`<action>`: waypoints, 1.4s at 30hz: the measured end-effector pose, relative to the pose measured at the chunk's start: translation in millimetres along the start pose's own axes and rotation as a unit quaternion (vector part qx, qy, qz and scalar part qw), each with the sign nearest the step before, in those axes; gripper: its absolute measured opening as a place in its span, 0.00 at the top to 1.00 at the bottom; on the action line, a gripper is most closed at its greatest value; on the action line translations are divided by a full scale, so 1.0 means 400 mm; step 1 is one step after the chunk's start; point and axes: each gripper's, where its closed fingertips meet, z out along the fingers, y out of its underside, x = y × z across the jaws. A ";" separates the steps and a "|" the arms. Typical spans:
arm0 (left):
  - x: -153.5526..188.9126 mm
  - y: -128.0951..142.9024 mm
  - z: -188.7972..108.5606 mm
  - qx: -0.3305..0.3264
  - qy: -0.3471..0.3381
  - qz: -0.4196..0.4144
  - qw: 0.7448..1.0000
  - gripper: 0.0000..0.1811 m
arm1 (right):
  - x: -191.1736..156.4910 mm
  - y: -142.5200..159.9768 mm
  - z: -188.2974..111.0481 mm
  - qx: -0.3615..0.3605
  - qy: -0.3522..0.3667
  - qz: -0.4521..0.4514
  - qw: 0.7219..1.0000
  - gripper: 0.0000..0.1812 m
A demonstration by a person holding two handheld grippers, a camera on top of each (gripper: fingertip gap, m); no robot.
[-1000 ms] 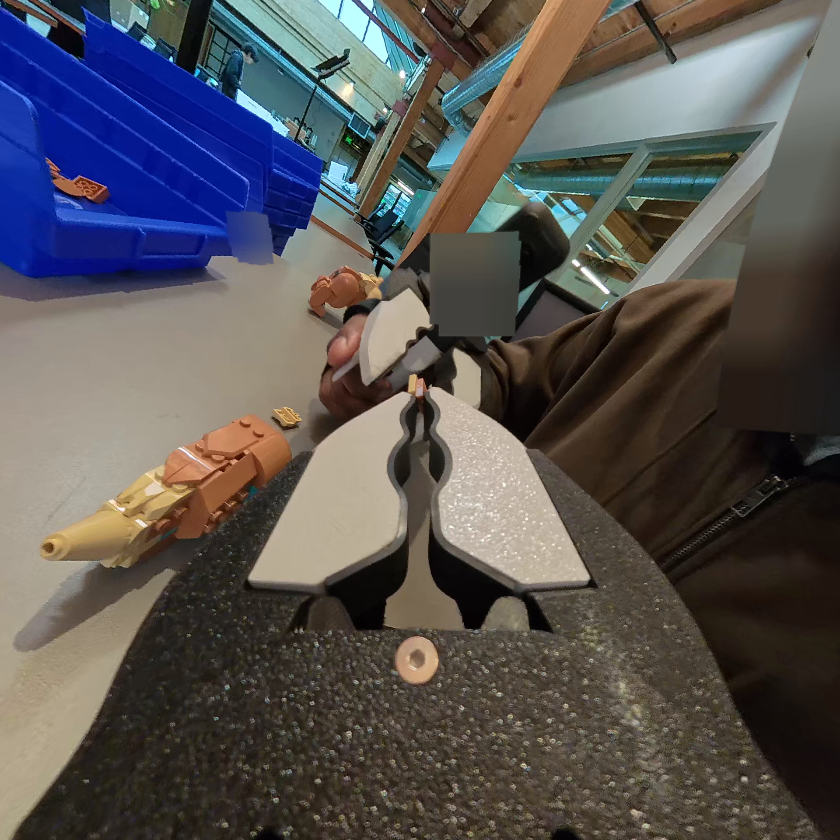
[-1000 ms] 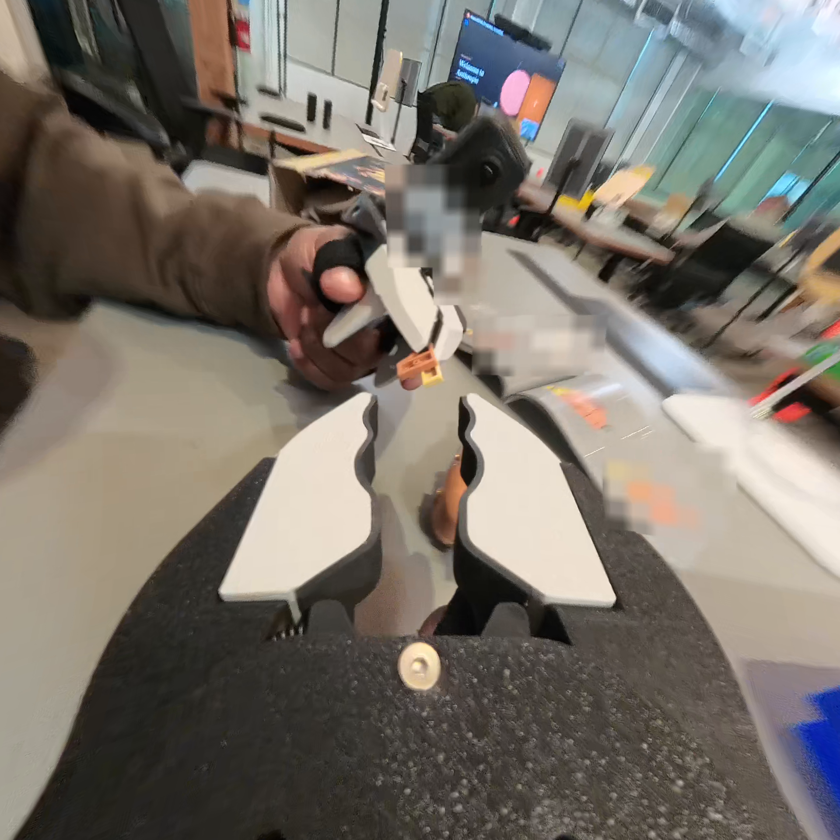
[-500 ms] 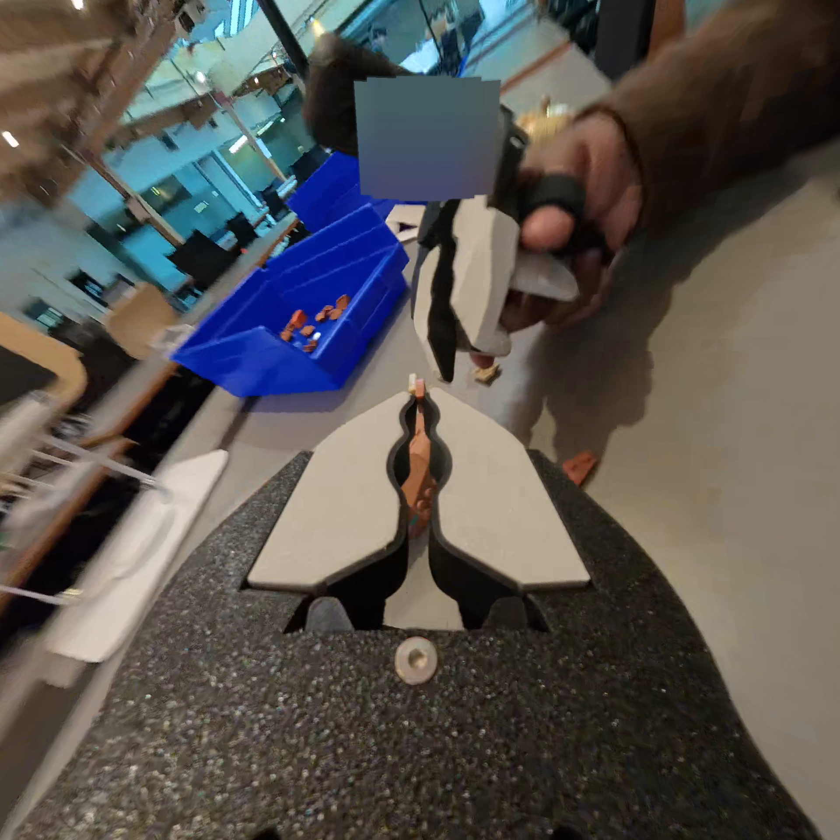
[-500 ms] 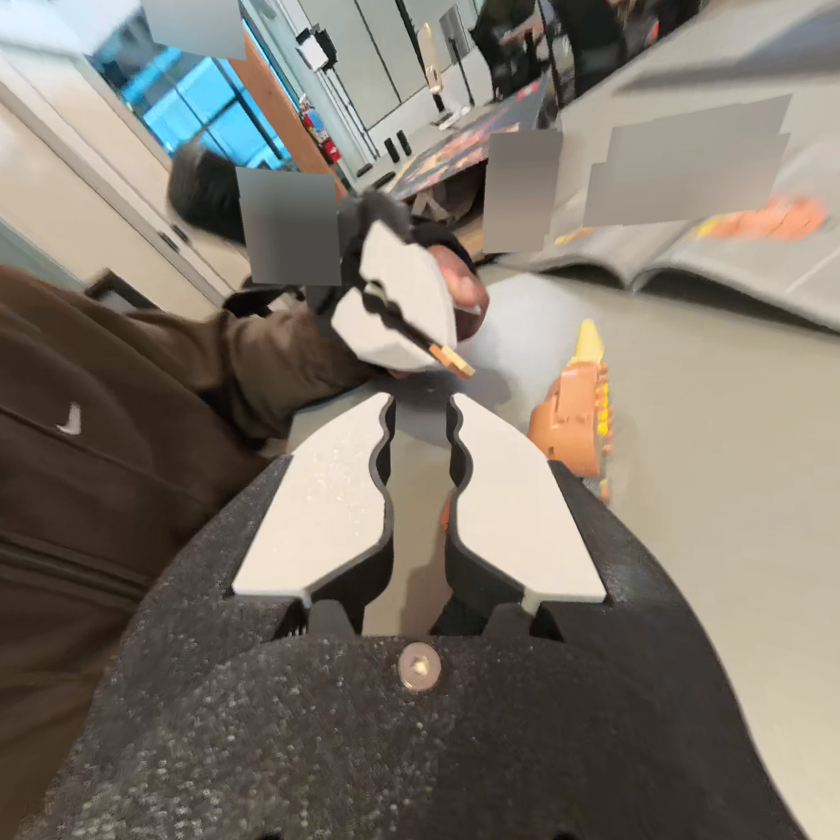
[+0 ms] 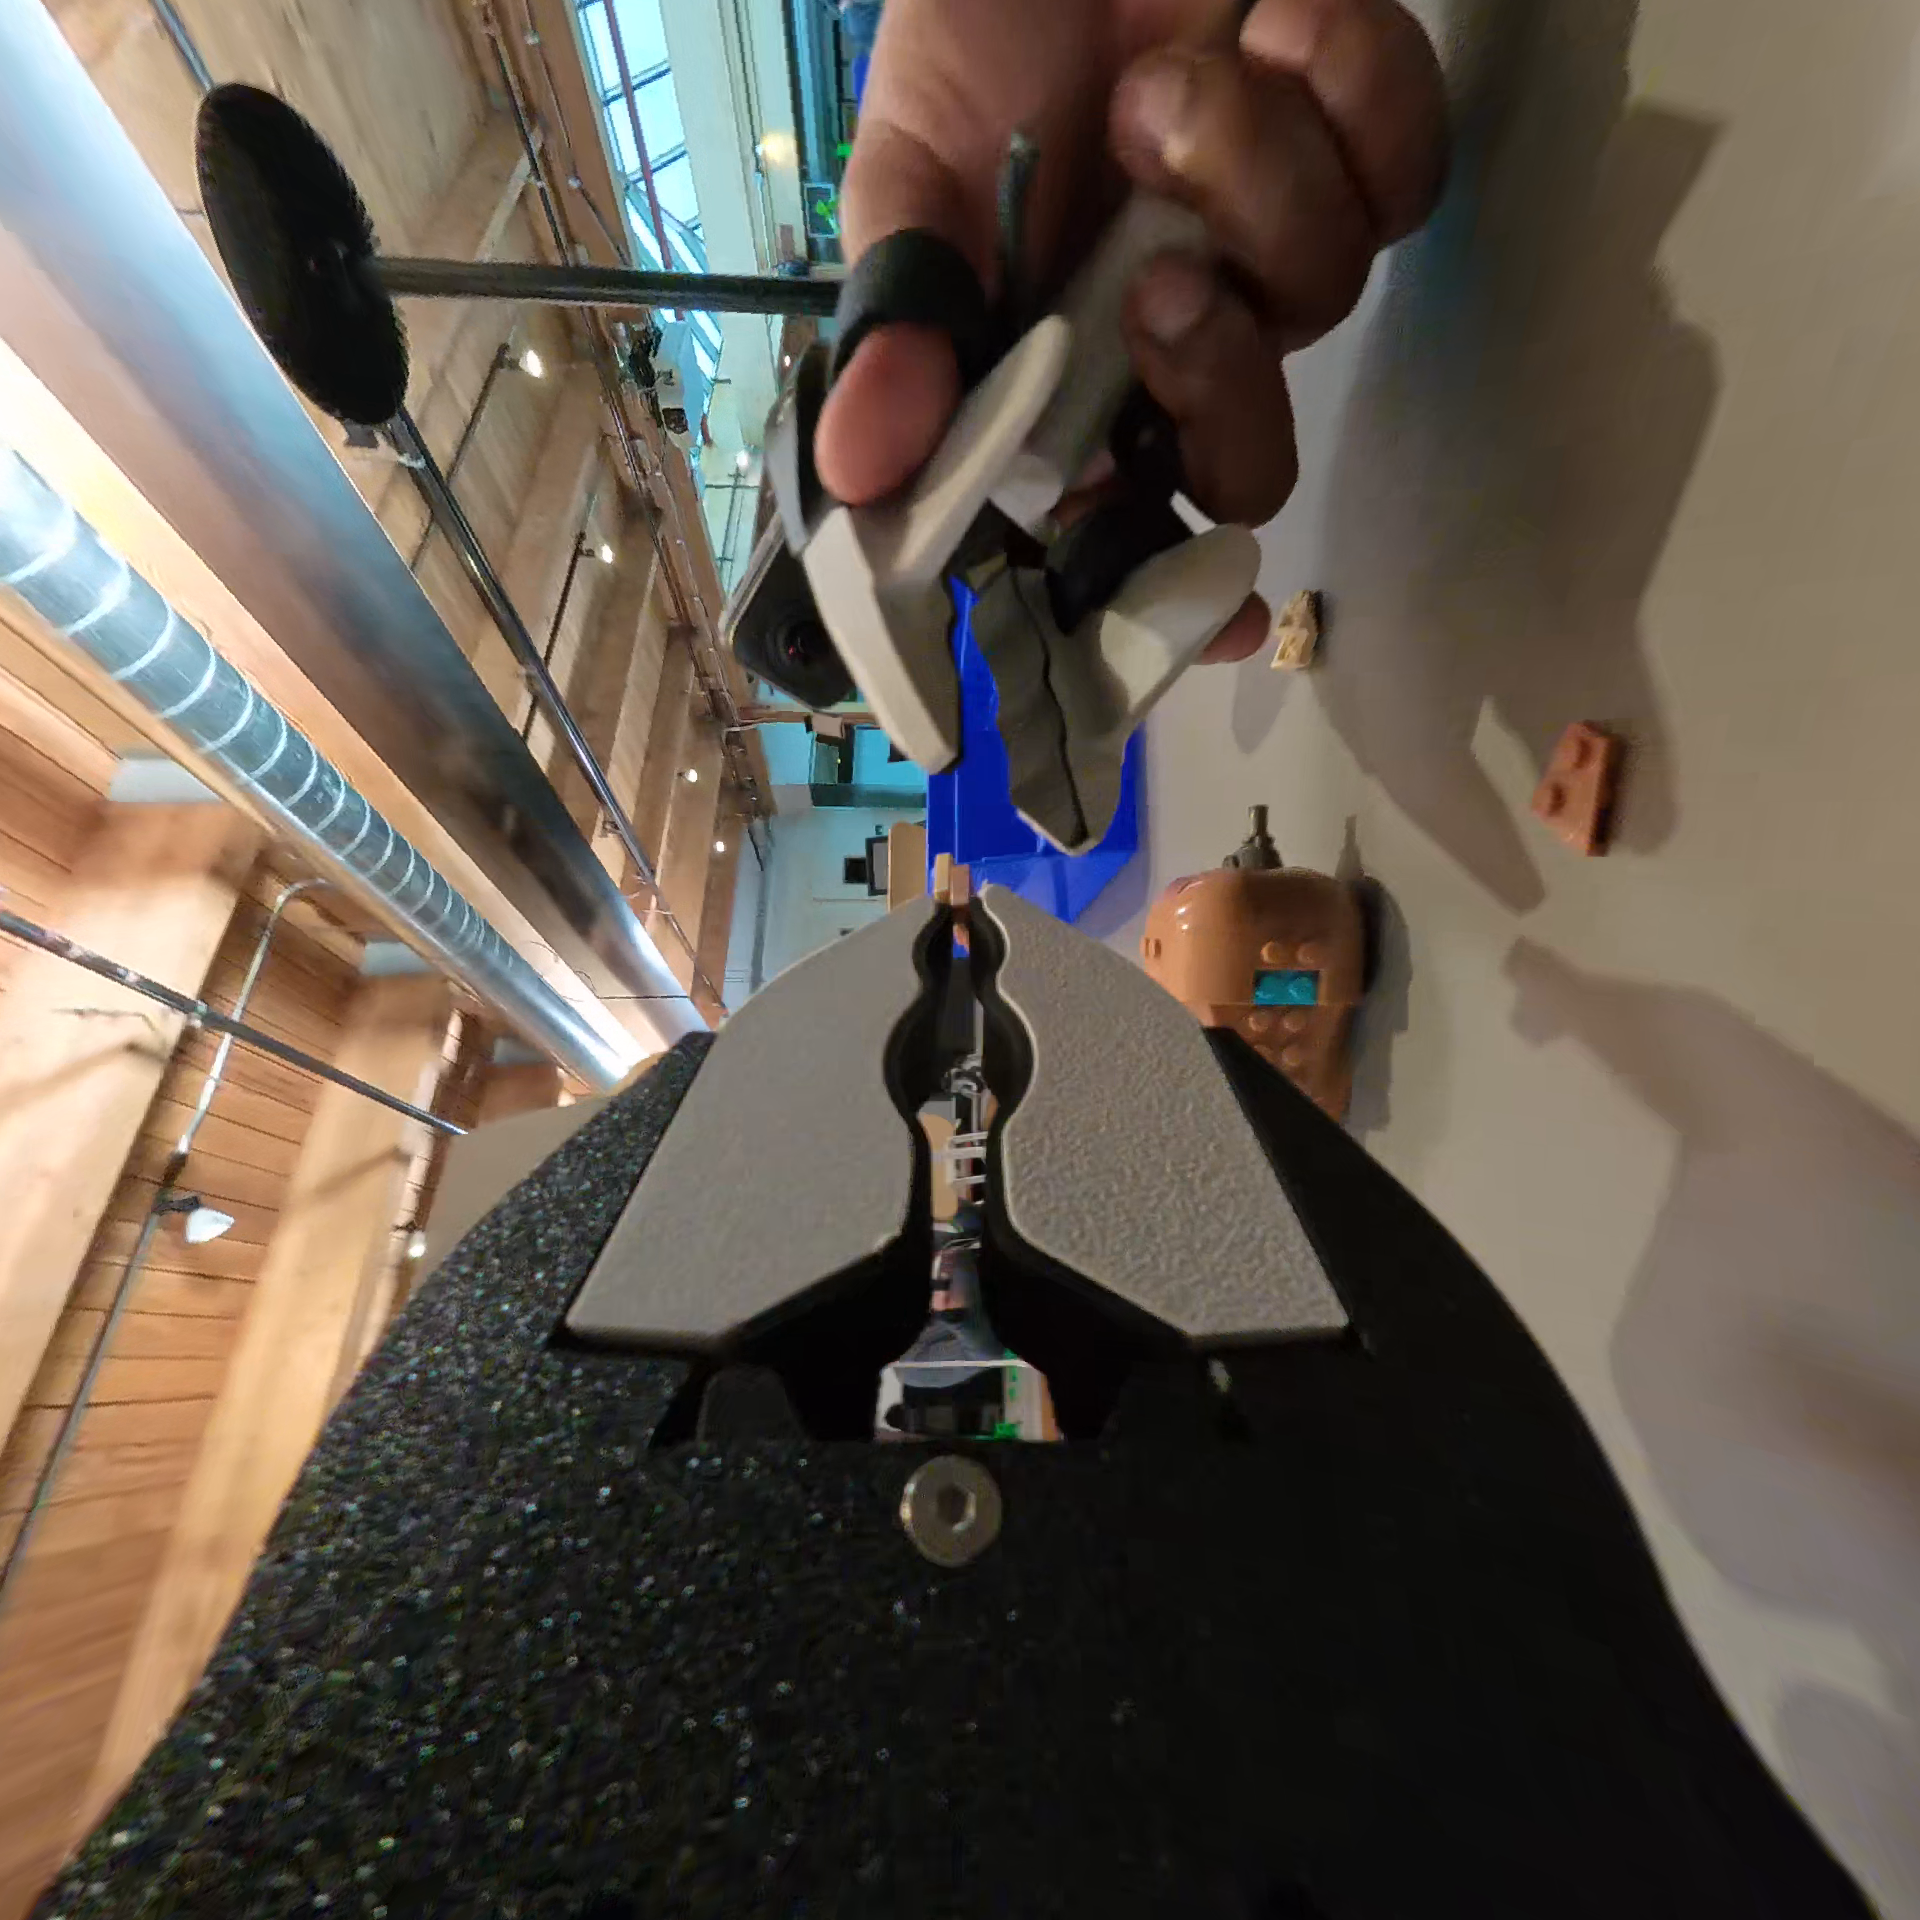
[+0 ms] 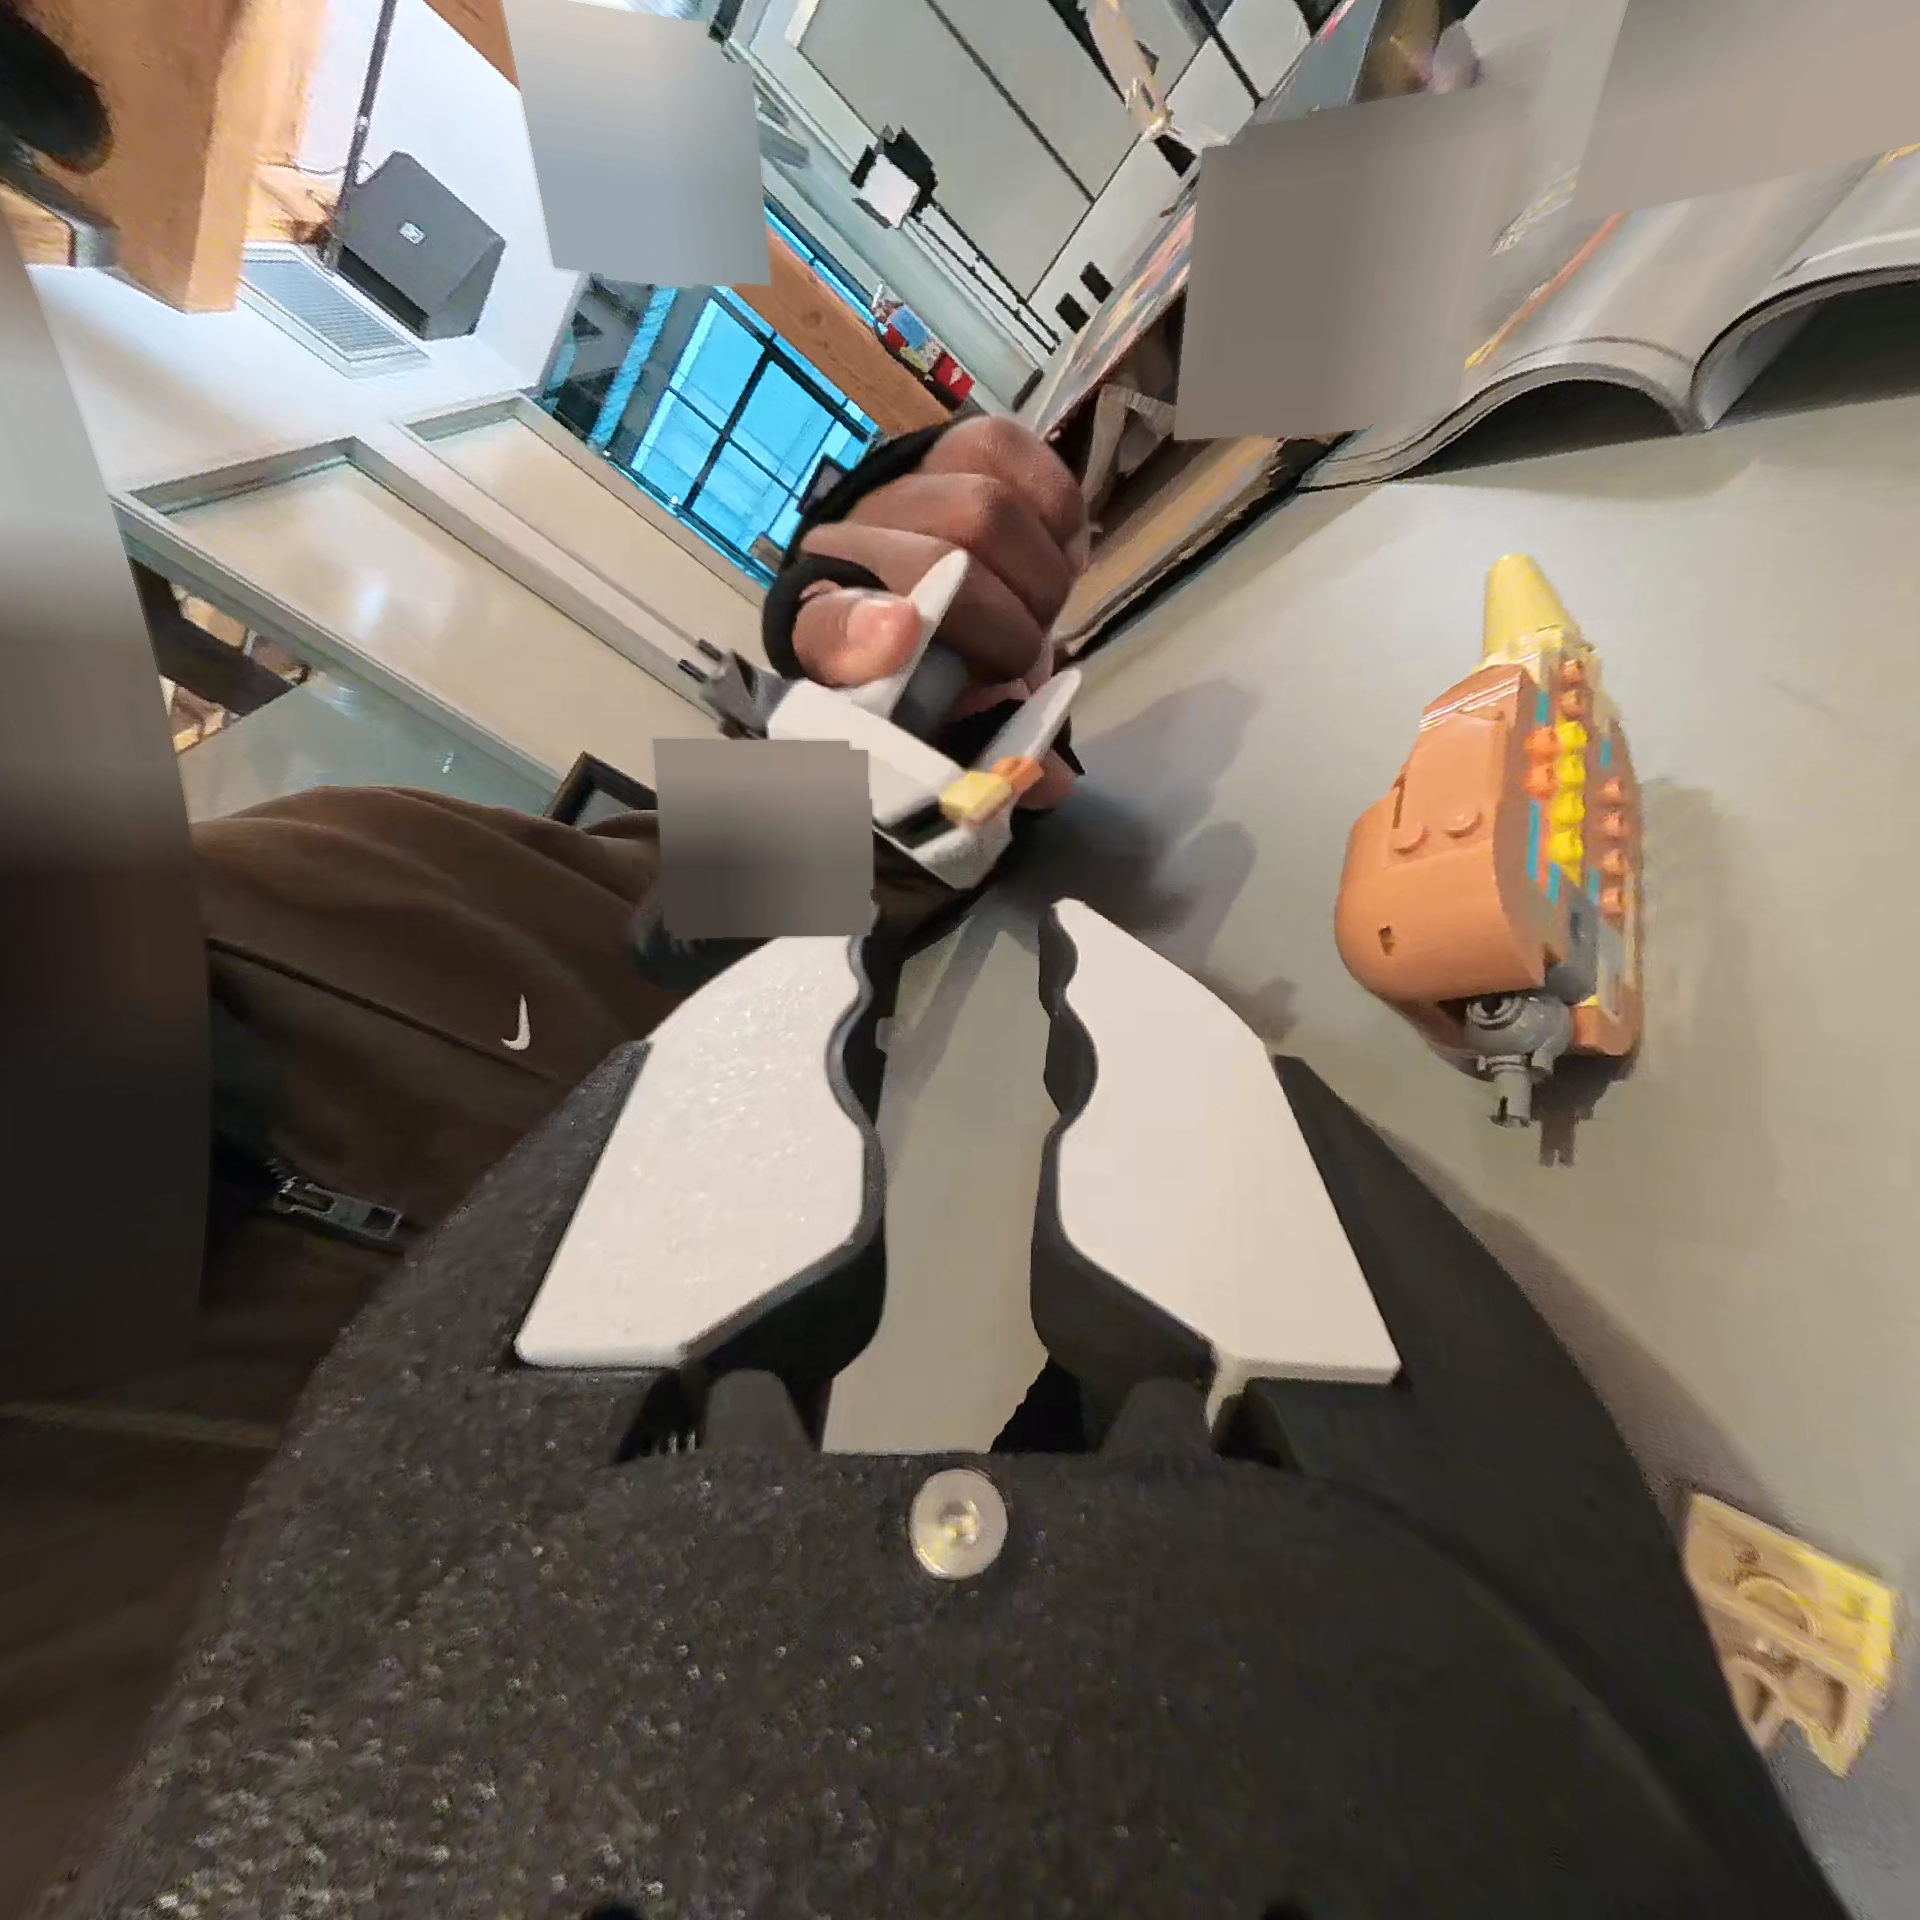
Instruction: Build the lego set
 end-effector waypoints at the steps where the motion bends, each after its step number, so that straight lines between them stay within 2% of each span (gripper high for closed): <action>1: 0.003 -0.007 0.002 0.001 0.000 0.012 1.000 0.99 | -0.005 0.000 -0.001 0.001 -0.005 0.004 1.000 0.84; 11: -0.002 -0.022 0.010 -0.005 -0.024 0.059 0.998 0.99 | -0.005 -0.018 -0.020 0.020 -0.026 0.045 0.998 0.84; 14: -0.007 -0.020 0.009 0.003 -0.025 0.010 1.000 0.99 | 0.007 -0.033 -0.030 0.030 -0.008 0.022 0.999 0.85; 18: -0.028 -0.013 0.000 0.031 -0.020 -0.117 0.992 0.98 | -0.002 -0.066 -0.044 0.045 0.018 -0.087 0.995 0.84; 21: -0.026 0.003 -0.006 0.030 -0.007 -0.134 0.990 0.98 | 0.015 -0.046 -0.038 0.000 0.059 -0.154 0.986 0.84; 24: -0.014 0.001 -0.008 0.029 0.009 -0.116 0.993 0.98 | 0.055 0.013 -0.019 -0.084 0.105 -0.202 0.970 0.82; 27: -0.003 -0.013 -0.007 0.031 0.018 -0.087 0.996 0.99 | 0.072 0.034 -0.006 -0.109 0.128 -0.249 0.954 0.79; 30: -0.003 -0.020 -0.006 0.029 0.014 -0.061 0.998 0.98 | 0.058 0.019 -0.007 -0.089 0.112 -0.253 0.957 0.80; 35: -0.008 -0.036 -0.006 0.026 -0.002 -0.009 1.000 0.99 | 0.005 -0.012 -0.017 -0.038 0.044 -0.232 0.971 0.79; 42: -0.013 -0.084 -0.008 0.057 -0.012 0.000 0.998 0.99 | -0.022 0.000 -0.013 -0.042 0.028 -0.294 0.954 0.80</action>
